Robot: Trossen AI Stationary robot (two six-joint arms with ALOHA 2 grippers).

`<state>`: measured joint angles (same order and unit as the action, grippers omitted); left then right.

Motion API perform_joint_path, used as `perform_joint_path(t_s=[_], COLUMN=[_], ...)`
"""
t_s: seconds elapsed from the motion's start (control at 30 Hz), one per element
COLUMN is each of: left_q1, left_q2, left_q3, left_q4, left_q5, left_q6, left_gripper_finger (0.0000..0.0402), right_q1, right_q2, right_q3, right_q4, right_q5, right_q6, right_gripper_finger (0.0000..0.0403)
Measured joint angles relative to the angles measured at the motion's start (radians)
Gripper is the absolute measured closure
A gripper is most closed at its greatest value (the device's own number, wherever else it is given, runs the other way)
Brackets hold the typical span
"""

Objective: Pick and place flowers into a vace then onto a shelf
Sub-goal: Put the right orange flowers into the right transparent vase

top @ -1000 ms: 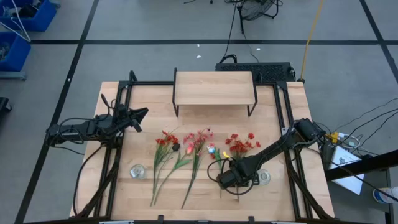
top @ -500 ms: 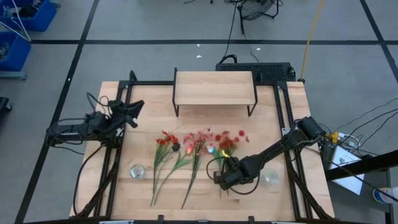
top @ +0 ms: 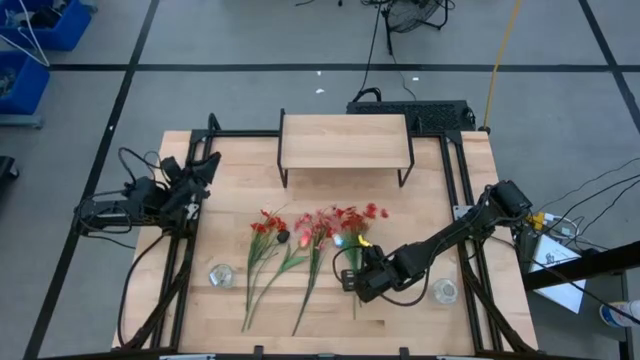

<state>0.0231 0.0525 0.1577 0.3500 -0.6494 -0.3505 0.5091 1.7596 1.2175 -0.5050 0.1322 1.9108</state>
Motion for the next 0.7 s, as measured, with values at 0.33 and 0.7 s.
perform_joint_path(t_s=[0.33, 0.7], left_q1=[0.003, 0.002], left_q2=[0.0, 0.064], left_q3=[0.0, -0.001], left_q4=[0.246, -0.092], left_q5=[-0.089, 0.141], left_q6=[0.032, -0.661], left_gripper_finger=[0.0334, 0.0334], right_q1=[0.009, 0.043], right_q2=[-0.001, -0.1], right_q3=[0.001, 0.002], right_q4=[0.144, 0.232], right_q5=[0.081, 0.358], right_q6=[-0.197, -0.435], right_gripper_finger=[0.0402, 0.0402])
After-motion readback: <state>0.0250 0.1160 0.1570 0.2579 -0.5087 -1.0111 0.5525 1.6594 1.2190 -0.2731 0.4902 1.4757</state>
